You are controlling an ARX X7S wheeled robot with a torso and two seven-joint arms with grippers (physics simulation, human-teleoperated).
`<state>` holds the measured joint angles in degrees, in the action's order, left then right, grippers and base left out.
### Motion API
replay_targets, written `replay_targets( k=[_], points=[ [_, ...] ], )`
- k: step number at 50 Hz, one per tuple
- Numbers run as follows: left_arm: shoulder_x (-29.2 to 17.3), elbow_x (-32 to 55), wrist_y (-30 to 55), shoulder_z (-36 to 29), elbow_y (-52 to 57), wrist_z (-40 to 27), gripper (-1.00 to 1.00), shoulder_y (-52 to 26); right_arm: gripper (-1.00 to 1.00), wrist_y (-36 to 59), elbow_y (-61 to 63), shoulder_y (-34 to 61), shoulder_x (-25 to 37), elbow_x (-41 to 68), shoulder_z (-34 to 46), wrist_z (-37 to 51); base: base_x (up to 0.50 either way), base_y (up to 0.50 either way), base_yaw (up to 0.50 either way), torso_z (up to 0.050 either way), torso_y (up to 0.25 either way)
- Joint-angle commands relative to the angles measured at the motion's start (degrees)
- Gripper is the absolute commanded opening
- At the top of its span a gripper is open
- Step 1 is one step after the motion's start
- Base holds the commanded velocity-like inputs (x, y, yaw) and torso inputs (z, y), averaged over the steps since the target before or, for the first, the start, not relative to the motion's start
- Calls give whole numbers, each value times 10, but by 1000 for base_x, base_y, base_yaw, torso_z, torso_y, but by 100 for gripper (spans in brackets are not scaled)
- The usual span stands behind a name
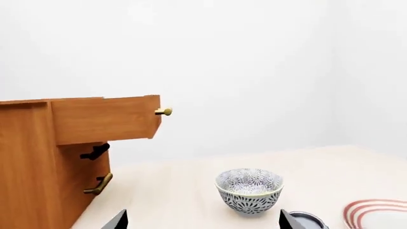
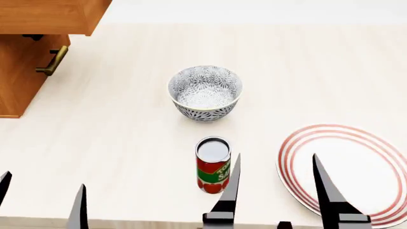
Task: Put the bowl on top of the cabinet.
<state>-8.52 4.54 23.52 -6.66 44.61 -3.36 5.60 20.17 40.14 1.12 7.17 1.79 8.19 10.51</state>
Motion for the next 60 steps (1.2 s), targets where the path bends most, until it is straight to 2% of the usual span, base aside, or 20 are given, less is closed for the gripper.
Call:
replay_targets(
  k=[1, 5, 53, 60],
  points=[
    [6, 0, 41, 28, 82, -25, 100, -2, 100, 50, 76, 13, -3, -1, -3, -5, 0, 0, 0, 0, 0],
    [2, 2, 44, 24, 84, -29, 100, -3, 100, 34, 76, 11, 3, -6, 4, -3, 114, 0, 0, 0, 0],
    [-27, 26, 40, 3, 84, -63, 100, -5, 100, 46, 85, 16, 23, 26, 3, 28, 500, 0, 0, 0, 0],
    [-32, 30, 34, 0, 81, -69, 100, -4, 100, 45, 86, 15, 29, 19, 8, 35, 52, 0, 0, 0, 0]
  ],
)
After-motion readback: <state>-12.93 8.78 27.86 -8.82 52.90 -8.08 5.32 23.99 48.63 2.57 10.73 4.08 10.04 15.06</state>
